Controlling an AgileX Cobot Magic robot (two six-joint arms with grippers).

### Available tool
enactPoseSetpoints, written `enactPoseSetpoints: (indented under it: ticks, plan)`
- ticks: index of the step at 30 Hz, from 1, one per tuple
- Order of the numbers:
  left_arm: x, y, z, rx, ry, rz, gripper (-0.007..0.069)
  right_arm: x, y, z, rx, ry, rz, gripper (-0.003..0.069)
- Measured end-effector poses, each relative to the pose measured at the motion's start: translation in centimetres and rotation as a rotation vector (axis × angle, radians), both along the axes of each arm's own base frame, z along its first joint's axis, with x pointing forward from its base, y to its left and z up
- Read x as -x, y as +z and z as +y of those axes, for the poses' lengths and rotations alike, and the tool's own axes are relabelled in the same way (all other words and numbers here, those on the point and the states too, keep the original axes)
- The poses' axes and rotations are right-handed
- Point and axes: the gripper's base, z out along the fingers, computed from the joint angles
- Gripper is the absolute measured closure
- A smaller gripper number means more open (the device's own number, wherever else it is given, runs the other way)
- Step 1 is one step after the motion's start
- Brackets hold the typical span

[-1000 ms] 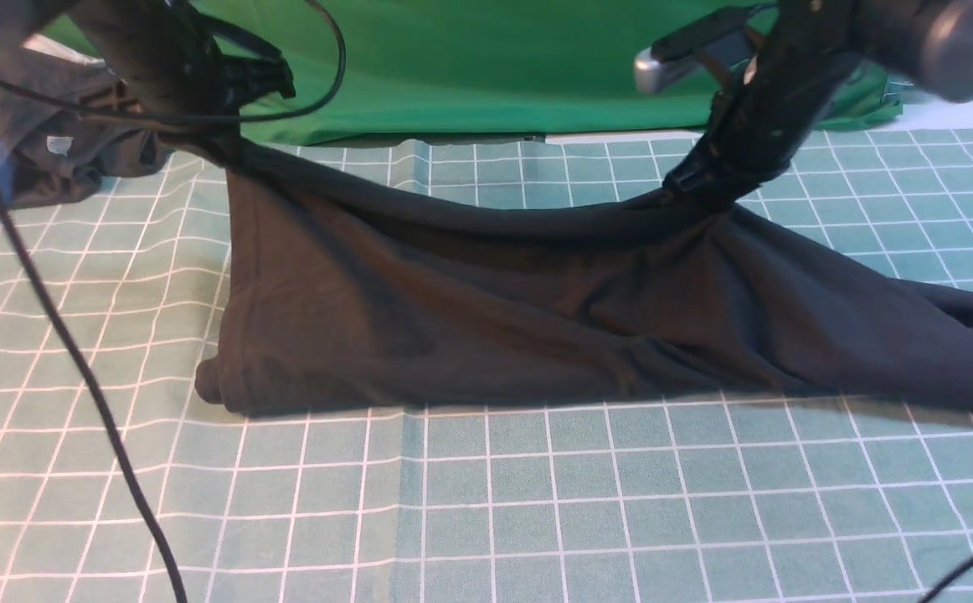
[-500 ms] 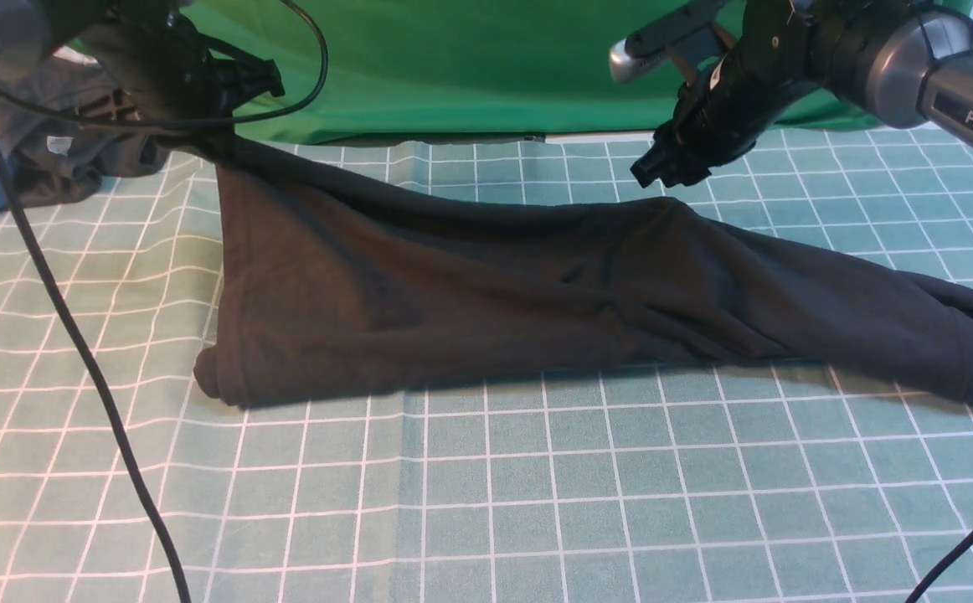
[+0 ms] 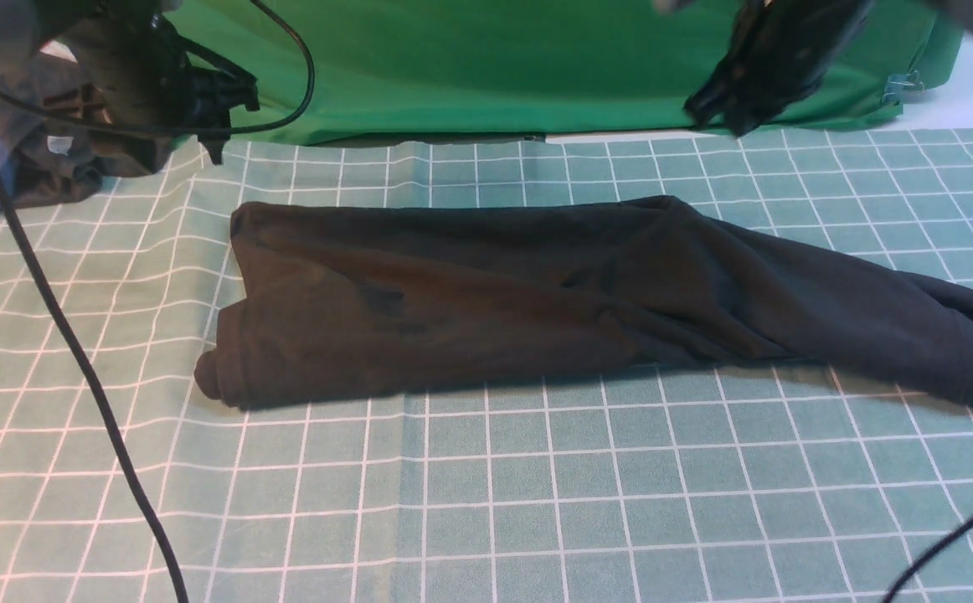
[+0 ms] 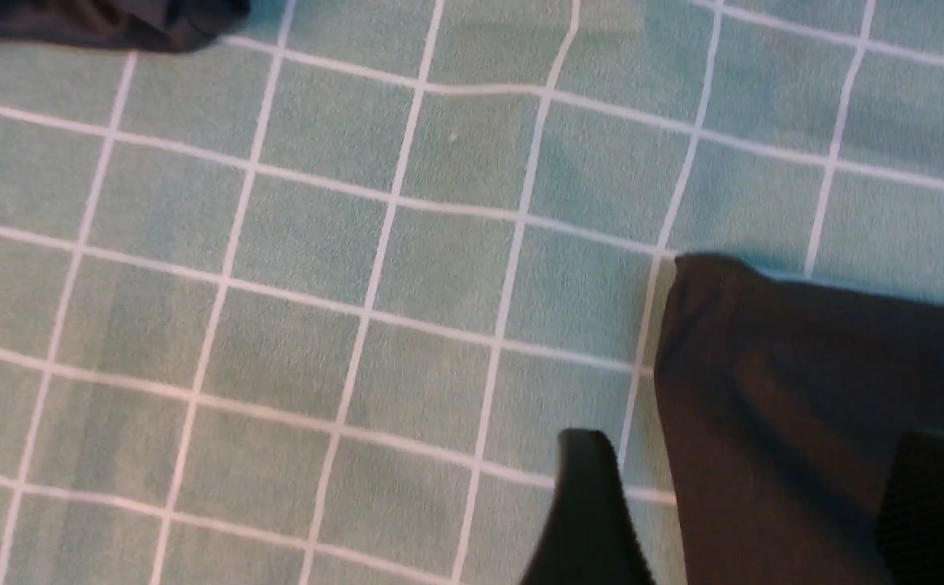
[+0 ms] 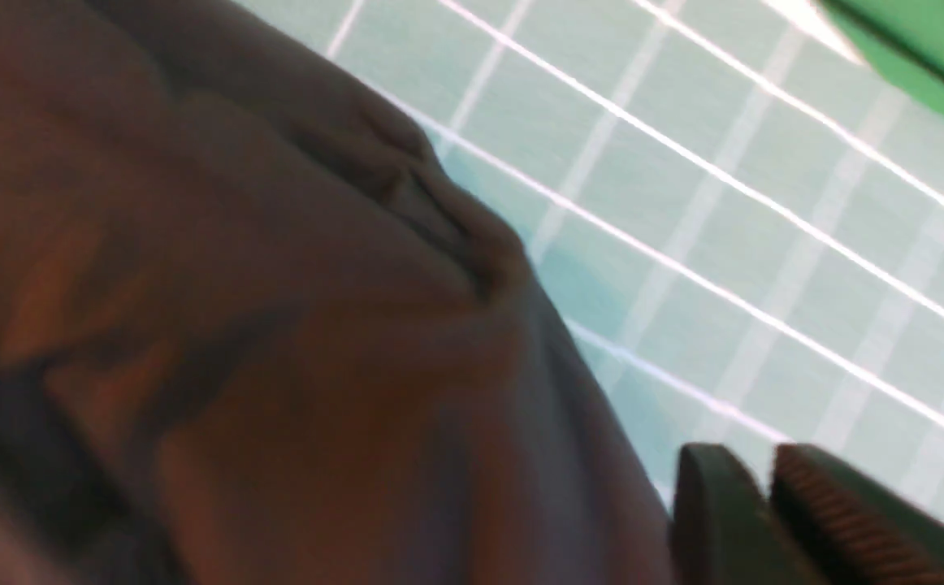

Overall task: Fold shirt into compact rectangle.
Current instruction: 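Pull the folded dark garment lengthwise by its ends to straighten it flat on the table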

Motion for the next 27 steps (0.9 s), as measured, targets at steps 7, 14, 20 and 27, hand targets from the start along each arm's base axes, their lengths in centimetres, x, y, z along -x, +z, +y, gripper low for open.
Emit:
enactPoseSetpoints:
  ticks: [7,14,20,27]
  plan:
    - [3.0,2.3,-4.5,0.234,-0.287,0.067,0.0581,4.2,4.2,-7.4,-0.022,-0.190,0.008,0.0634]
    - [6.1,-2.6,-10.4,0.229,-0.450,0.212,0.0622,7.1,-2.3,-15.0,-0.001,-0.419,0.266,0.0573]
    - [7.9,-7.0,-12.6,0.180,-0.499,0.216,0.0622,7.5,-6.4,-18.6,-0.157,-0.524,0.330,0.0300]
    - [7.8,-7.8,-12.1,0.137,-0.473,0.187,0.0622,5.8,-10.0,-18.7,-0.230,-0.545,0.351,0.0225]
